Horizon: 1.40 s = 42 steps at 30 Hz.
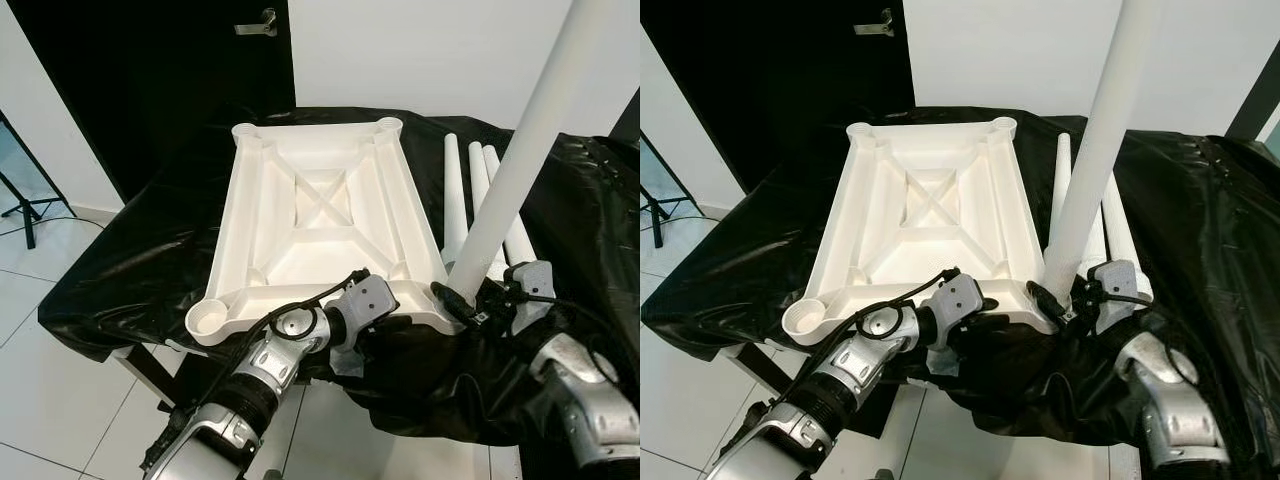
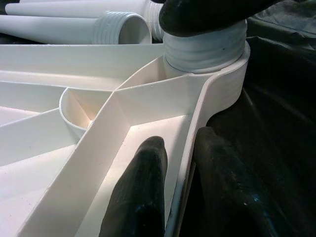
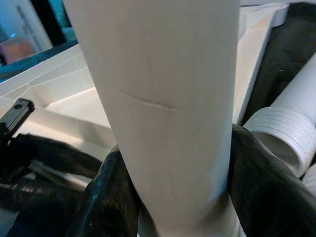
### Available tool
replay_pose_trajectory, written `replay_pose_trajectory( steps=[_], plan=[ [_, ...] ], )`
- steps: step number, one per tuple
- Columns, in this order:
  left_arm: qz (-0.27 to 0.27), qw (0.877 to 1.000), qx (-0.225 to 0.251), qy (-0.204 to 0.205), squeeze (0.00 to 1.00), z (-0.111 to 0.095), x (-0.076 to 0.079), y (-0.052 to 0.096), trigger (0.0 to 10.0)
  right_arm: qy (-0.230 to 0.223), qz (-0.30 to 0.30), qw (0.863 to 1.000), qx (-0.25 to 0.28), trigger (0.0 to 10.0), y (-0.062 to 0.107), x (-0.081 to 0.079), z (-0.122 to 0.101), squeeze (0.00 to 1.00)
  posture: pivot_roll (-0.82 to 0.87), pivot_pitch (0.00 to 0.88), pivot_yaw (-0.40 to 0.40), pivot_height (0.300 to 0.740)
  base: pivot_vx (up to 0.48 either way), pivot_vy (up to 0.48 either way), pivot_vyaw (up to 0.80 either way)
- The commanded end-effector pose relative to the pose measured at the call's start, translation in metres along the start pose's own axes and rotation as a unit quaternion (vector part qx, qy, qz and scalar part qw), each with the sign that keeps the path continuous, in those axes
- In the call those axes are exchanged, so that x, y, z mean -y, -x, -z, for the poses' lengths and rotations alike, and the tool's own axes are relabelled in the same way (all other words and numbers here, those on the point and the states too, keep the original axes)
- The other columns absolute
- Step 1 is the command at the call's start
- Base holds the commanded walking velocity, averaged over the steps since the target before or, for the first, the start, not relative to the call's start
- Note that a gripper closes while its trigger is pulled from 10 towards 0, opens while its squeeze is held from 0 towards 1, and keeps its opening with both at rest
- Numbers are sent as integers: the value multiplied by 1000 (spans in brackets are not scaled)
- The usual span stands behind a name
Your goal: Building children table
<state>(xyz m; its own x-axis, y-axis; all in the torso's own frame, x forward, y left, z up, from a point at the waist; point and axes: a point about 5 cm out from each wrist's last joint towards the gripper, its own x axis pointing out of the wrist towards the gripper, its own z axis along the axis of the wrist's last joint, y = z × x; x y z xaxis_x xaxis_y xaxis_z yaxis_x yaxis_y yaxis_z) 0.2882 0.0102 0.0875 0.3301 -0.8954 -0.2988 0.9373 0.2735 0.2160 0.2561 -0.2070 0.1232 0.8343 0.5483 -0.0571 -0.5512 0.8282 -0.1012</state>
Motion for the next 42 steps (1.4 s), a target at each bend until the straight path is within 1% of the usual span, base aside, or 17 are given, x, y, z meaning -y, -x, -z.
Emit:
replay_pose_trajectory(
  steps=[1, 5, 10, 11, 12, 14, 15, 16, 17, 18, 29, 32, 33, 34, 35, 38, 42],
  plan=[
    [45, 997, -56, 27, 0, 26, 17, 1, 10000, -10, -38, 999, 0, 0, -4, -9, 1, 0, 192, 0, -3, 740, 0, 0, 0],
    [42, 997, -58, 28, 0, 27, 17, 2, 10000, -54, -64, 995, -46, 0, -3, -9, 15, 0, 200, 0, -5, 740, 0, 0, 0],
    [42, 997, -58, 28, 0, 27, 17, 2, 10000, -66, -59, 995, -46, 0, -3, -10, 17, 0, 200, 0, -5, 740, 0, 0, 0],
    [41, 997, -57, 28, 0, 27, 17, 3, 10000, -75, -40, 996, -36, 0, -5, -14, 20, 0, 202, 0, -5, 740, 0, 0, 0],
    [41, 997, -58, 28, 0, 27, 17, 3, 10000, -69, 88, 993, 23, 0, -12, -12, 14, 0, 203, 0, -6, 740, 0, 0, 0],
    [41, 997, -58, 28, 0, 27, 17, 3, 10000, -69, 88, 993, 23, 0, -12, -12, 14, 0, 203, 0, -6, 740, 0, 0, 0],
    [40, 997, -56, 28, 0, 26, 17, 2, 10000, -55, 181, 980, 67, 0, -16, -16, 8, 0, 206, 0, -3, 740, 0, 0, 0],
    [40, 997, -56, 28, 0, 26, 17, 2, 10000, -55, 181, 980, 67, 0, -16, -16, 8, 0, 206, 0, -3, 740, 0, 0, 0],
    [41, 997, -56, 29, 0, 26, 18, 2, 10000, -56, 249, 963, 91, 0, -17, -20, 4, 0, 206, 0, 0, 740, 0, 0, 0],
    [42, 997, -56, 29, 0, 26, 18, 2, 10000, -59, 287, 951, 100, 0, -16, -21, 4, 0, 205, 0, 1, 740, 0, 0, 0],
    [43, 997, -58, 28, 0, 27, 18, 3, 10000, -60, 319, 942, 86, 0, -13, -17, 6, 0, 203, 0, -2, 740, 0, 0, 0],
    [43, 997, -57, 29, 0, 27, 18, 3, 10000, -59, 304, 947, 88, 0, -16, -21, 5, 0, 202, 0, -6, 740, 0, 0, 0],
    [42, 997, -57, 30, 0, 27, 18, 2, 10000, -51, 293, 951, 89, 3882, -19, -25, 5, 0, 201, 0, -6, 740, 0, 0, 0],
    [42, 997, -57, 30, 0, 27, 18, 2, 10000, -50, 276, 957, 80, 10000, -19, -26, 7, 667, 200, 0, -6, 740, 0, 0, 0],
    [41, 997, -57, 31, 0, 26, 18, 2, 10000, -50, 262, 961, 77, 10000, -18, -25, 9, 1000, 200, 0, -8, 740, 0, 0, 0],
    [41, 997, -57, 31, 0, 26, 18, 2, 10000, -51, 256, 962, 75, 10000, -16, -24, 10, 1000, 200, 0, -8, 740, 0, 0, 0],
    [40, 997, -58, 30, 0, 27, 16, 2, 10000, -58, 208, 975, 59, 10000, -9, -11, 11, 1000, 195, 0, -9, 740, 0, 0, 0]
  ],
)
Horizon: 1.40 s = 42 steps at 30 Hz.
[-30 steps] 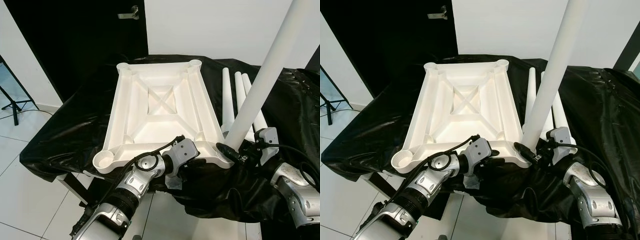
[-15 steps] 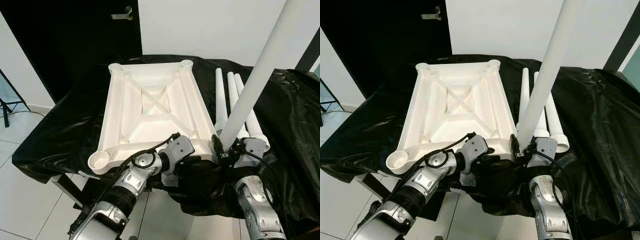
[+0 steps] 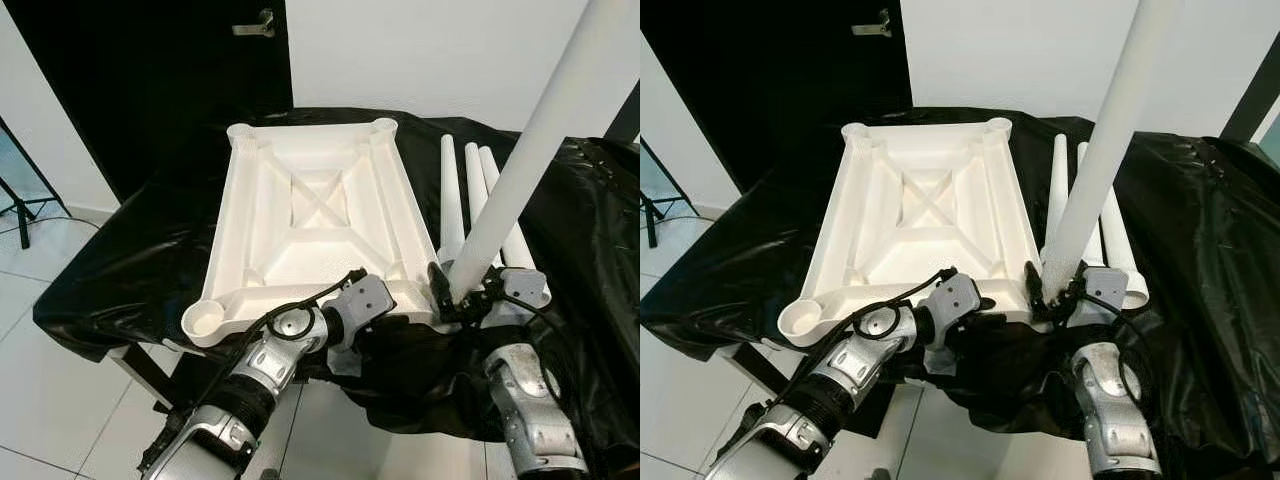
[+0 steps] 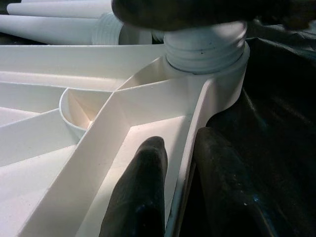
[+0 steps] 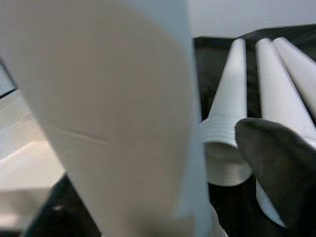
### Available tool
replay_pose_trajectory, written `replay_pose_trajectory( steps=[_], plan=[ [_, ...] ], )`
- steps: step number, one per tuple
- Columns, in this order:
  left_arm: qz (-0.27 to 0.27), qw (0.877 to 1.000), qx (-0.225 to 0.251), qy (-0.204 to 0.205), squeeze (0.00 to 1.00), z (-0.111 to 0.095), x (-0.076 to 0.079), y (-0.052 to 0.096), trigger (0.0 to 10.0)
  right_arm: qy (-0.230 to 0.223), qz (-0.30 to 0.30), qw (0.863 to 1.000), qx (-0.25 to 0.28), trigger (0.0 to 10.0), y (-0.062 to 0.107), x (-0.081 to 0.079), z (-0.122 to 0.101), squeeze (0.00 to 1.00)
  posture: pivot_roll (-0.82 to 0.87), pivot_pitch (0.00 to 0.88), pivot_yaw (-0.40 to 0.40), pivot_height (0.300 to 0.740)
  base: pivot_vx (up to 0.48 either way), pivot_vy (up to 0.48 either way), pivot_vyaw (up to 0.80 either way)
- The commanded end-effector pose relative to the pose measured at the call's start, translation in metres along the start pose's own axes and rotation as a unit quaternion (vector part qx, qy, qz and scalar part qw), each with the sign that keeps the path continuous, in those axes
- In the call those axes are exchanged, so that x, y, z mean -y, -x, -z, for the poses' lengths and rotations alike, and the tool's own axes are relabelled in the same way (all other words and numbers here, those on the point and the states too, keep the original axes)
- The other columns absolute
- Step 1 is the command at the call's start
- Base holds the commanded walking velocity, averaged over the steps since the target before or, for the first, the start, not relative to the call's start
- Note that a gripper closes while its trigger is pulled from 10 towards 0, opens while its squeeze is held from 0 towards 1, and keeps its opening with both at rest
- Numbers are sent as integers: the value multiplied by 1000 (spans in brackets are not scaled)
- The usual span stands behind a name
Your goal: Building children table
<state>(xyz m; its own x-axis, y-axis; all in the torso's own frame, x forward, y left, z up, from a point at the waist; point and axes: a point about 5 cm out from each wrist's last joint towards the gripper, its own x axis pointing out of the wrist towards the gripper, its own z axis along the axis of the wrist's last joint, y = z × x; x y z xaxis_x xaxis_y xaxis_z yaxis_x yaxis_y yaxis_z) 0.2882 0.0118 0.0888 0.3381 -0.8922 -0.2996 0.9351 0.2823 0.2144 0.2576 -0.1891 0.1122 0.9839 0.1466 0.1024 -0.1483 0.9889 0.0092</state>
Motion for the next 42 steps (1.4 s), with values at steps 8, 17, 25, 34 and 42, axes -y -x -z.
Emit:
replay_pose_trajectory(
  steps=[8, 17, 25, 34, 42],
  plan=[
    [45, 997, -58, 27, 0, 28, 17, -1, 10000, -10, -138, 989, -54, 10000, 2, 6, 0, 0, 192, 0, 1, 740, 0, 0, 0],
    [47, 997, -62, 25, 0, 30, 17, 2, 10000, -1, -276, 956, -97, 0, 14, 6, -1, 0, 192, 0, 8, 740, 0, 0, 0],
    [46, 997, -61, 26, 0, 30, 17, 1, 10000, -8, -291, 946, -146, 0, 17, 12, 11, 0, 193, 0, 7, 740, 0, 0, 0],
    [47, 997, -59, 27, 0, 30, 18, 1, 10000, -1, -29, 1000, 0, 0, 6, 5, 0, 0, 197, 0, 1, 740, 0, 0, 0],
    [44, 997, -58, 25, 0, 28, 17, 1, 10000, -18, 71, 997, -12, 0, 11, -8, 11, 0, 205, 0, -3, 740, 0, 0, 0]
  ],
)
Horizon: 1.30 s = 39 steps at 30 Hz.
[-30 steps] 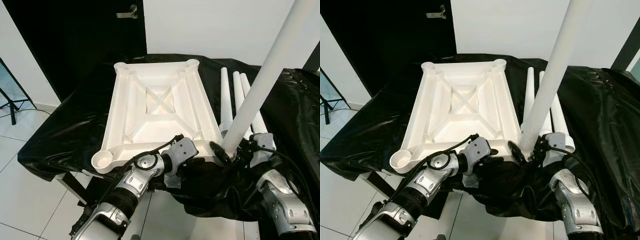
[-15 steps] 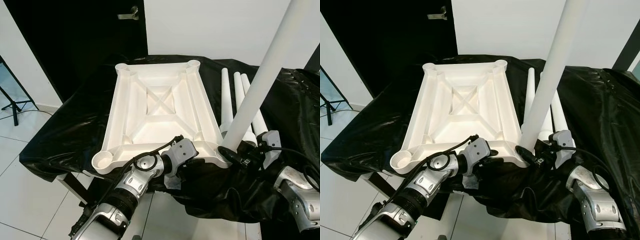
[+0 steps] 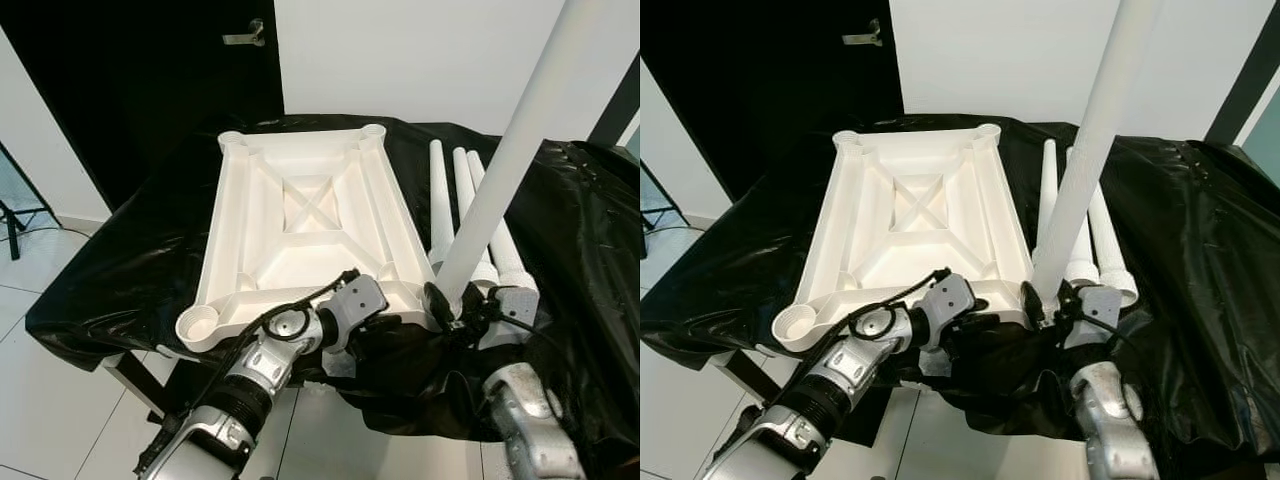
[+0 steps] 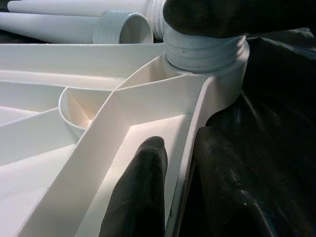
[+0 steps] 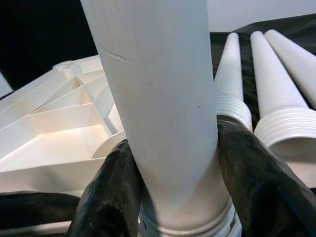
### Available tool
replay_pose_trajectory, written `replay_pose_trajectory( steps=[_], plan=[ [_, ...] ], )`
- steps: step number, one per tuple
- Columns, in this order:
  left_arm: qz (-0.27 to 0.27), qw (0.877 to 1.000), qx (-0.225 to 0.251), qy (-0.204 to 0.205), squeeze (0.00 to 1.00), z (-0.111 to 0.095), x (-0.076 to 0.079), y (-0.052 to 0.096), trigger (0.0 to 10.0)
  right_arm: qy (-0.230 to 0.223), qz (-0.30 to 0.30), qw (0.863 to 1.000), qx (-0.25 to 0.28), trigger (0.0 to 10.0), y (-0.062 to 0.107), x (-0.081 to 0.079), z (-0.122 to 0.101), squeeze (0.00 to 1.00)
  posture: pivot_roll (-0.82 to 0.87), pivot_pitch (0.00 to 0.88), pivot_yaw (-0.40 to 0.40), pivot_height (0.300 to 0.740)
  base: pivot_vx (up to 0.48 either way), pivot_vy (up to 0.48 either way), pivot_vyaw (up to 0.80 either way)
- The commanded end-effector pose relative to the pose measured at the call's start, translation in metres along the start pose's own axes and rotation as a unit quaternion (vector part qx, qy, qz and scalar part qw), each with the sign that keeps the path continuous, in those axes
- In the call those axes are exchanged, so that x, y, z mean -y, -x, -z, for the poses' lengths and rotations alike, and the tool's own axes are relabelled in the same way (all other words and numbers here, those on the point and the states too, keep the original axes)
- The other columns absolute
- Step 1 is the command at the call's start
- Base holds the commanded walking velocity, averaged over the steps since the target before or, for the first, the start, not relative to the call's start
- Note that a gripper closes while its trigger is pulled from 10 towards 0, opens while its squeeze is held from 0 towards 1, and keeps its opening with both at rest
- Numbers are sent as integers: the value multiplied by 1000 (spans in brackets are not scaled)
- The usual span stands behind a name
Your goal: Building children table
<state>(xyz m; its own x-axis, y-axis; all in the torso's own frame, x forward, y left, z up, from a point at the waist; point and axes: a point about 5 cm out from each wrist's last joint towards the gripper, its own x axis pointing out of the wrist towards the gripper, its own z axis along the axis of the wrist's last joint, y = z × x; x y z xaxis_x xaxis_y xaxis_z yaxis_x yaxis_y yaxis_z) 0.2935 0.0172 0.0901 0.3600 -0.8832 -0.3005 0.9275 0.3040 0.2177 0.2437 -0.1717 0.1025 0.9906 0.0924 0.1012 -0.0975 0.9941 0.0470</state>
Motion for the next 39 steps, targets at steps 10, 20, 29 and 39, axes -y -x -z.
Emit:
replay_pose_trajectory(
  steps=[10, 20, 29, 39],
  plan=[
    [56, 997, -53, 24, 0, 26, 25, -4, 10000, 7, 5, 1000, -22, 10000, -6, 8, 3, 0, 197, 0, -7, 740, 0, 0, 0],
    [59, 997, -53, 25, 0, 26, 26, -5, 10000, 23, -310, 945, -102, 10000, -7, 17, -14, 0, 187, 0, -6, 740, 0, 0, 0],
    [55, 997, -50, 25, 0, 24, 24, -5, 10000, 30, -367, 919, -137, 0, 1, 28, -15, 0, 196, 0, -9, 740, 0, 0, 0],
    [52, 997, -54, 26, 0, 27, 24, -3, 10000, -6, -401, 902, -160, 0, 19, -1, 6, 0, 201, 0, -9, 740, 0, 0, 0]
  ],
)
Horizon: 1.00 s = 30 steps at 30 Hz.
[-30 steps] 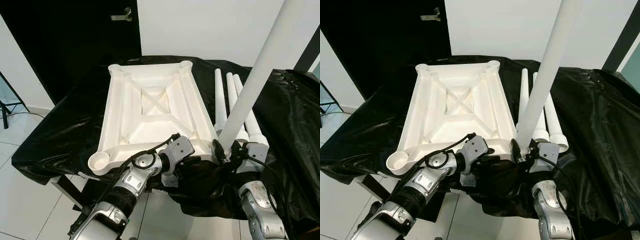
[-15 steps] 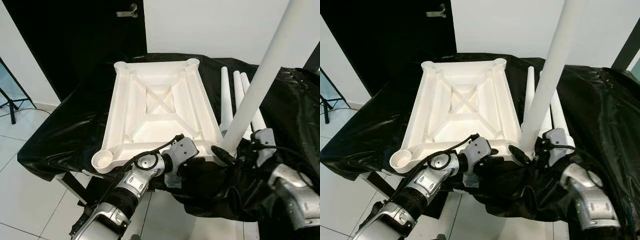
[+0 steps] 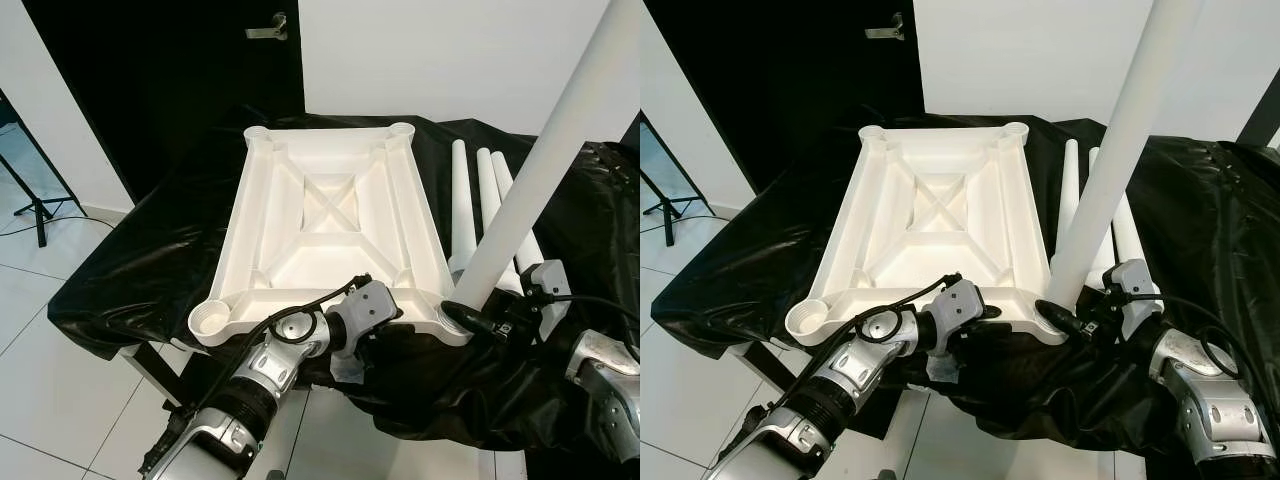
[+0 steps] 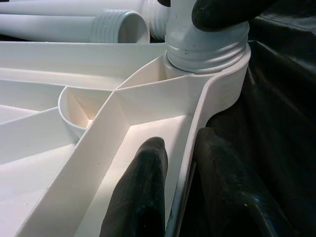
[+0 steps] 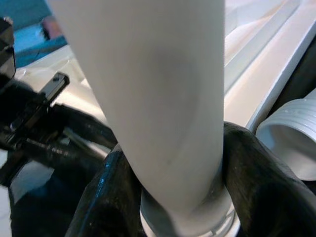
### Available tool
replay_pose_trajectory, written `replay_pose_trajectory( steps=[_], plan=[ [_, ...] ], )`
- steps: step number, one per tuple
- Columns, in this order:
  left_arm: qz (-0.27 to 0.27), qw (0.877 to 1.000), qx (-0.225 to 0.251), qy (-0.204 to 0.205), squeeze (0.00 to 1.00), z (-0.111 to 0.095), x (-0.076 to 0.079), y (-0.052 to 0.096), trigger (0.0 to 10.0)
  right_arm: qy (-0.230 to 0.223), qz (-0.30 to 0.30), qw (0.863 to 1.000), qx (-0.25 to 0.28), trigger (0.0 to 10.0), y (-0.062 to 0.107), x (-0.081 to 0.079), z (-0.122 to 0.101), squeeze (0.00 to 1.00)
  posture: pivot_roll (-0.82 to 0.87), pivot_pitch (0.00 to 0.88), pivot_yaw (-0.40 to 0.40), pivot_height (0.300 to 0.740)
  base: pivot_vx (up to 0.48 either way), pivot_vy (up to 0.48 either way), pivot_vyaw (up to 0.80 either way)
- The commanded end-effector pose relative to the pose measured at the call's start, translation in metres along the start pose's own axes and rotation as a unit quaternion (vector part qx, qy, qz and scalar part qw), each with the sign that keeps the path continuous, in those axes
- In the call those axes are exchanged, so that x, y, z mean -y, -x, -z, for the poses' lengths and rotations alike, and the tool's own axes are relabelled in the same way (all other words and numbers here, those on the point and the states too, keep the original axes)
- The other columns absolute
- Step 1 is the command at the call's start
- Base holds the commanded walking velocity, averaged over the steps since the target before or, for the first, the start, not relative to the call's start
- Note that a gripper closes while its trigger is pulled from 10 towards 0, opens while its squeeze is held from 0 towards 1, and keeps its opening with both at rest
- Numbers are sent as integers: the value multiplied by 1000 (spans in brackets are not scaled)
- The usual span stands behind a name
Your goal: Building children table
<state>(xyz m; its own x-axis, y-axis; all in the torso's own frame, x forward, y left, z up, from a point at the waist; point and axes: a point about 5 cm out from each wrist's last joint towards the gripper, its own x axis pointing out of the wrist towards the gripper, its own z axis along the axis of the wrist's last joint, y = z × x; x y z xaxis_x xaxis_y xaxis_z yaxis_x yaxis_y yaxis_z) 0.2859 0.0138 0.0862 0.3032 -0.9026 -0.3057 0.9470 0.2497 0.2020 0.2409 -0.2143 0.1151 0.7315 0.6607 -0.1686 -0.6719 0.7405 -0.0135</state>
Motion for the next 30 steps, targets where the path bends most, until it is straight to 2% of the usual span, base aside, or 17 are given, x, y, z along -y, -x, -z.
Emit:
replay_pose_trajectory(
  steps=[1, 3, 4, 5, 7, 10, 13, 18, 19, 20, 21, 22, 26, 27, 28, 29, 30],
  plan=[
    [22, 998, -57, 29, 0, 25, 14, -3, 10000, -37, -102, 994, -13, 0, -20, -42, 17, 0, 201, 0, -9, 740, 0, 0, 0],
    [23, 998, -56, 29, 0, 24, 14, -4, 10000, -55, -19, 998, 28, 0, -38, -49, 19, 0, 197, 0, -10, 740, 0, 0, 0],
    [23, 998, -55, 28, 0, 24, 15, -5, 10000, -72, 56, 995, 38, 0, -44, -44, 23, 0, 199, 0, -11, 740, 0, 0, 0],
    [24, 998, -54, 28, 0, 23, 15, -5, 10000, -72, 137, 987, 50, 0, -47, -38, 25, 0, 200, 0, -11, 740, 0, 0, 0],
    [24, 998, -54, 28, 0, 24, 15, -5, 10000, -69, 237, 967, 68, 0, -47, -32, 26, 0, 201, 0, -9, 740, 0, 0, 0],
    [24, 998, -54, 28, 0, 24, 15, -5, 10000, -67, 261, 960, 75, 0, -45, -30, 26, 0, 201, 0, -9, 740, 0, 0, 0],
    [26, 998, -56, 29, 0, 26, 16, -4, 10000, -65, 331, 937, 85, 0, -38, -18, 24, 0, 197, 0, -6, 740, 0, 0, 0],
    [28, 998, -56, 28, 0, 26, 16, -4, 10000, -59, 332, 937, 86, 0, -40, -17, 22, 0, 197, 0, -7, 740, 0, 0, 0],
    [28, 998, -56, 28, 0, 25, 16, -4, 10000, -51, 326, 940, 86, 10000, -42, -18, 20, 0, 196, 0, -8, 740, 0, 0, 0],
    [28, 998, -56, 28, 0, 25, 16, -4, 10000, -51, 326, 940, 86, 10000, -42, -18, 20, 0, 196, 0, -8, 740, 0, 0, 0],
    [28, 998, -55, 28, 0, 25, 16, -5, 10000, -46, 323, 941, 90, 10000, -42, -19, 19, 404, 195, 0, -9, 740, 0, 0, 0],
    [28, 998, -54, 28, 0, 25, 16, -5, 10000, -45, 319, 942, 97, 10000, -43, -19, 17, 1000, 194, 0, -10, 740, 0, 0, 0],
    [28, 998, -54, 29, 0, 25, 16, -6, 10000, -46, 305, 945, 104, 10000, -44, -20, 14, 1000, 194, 0, -10, 740, 0, 0, 0],
    [27, 998, -54, 29, 0, 25, 16, -6, 10000, -40, 285, 952, 104, 10000, -45, -21, 12, 1000, 192, 0, -11, 740, 0, 0, 0],
    [27, 998, -54, 29, 0, 25, 17, -6, 10000, -42, 263, 958, 105, 10000, -45, -21, 11, 0, 192, 0, -10, 740, 0, 0, 0],
    [27, 998, -54, 29, 0, 25, 17, -6, 10000, -47, 238, 964, 104, 10000, -45, -22, 10, 0, 192, 0, -10, 740, 0, 0, 0],
    [27, 998, -54, 29, 0, 25, 17, -6, 10000, -47, 238, 964, 104, 10000, -45, -22, 10, 0, 192, 0, -10, 740, 0, 0, 0]
  ],
)
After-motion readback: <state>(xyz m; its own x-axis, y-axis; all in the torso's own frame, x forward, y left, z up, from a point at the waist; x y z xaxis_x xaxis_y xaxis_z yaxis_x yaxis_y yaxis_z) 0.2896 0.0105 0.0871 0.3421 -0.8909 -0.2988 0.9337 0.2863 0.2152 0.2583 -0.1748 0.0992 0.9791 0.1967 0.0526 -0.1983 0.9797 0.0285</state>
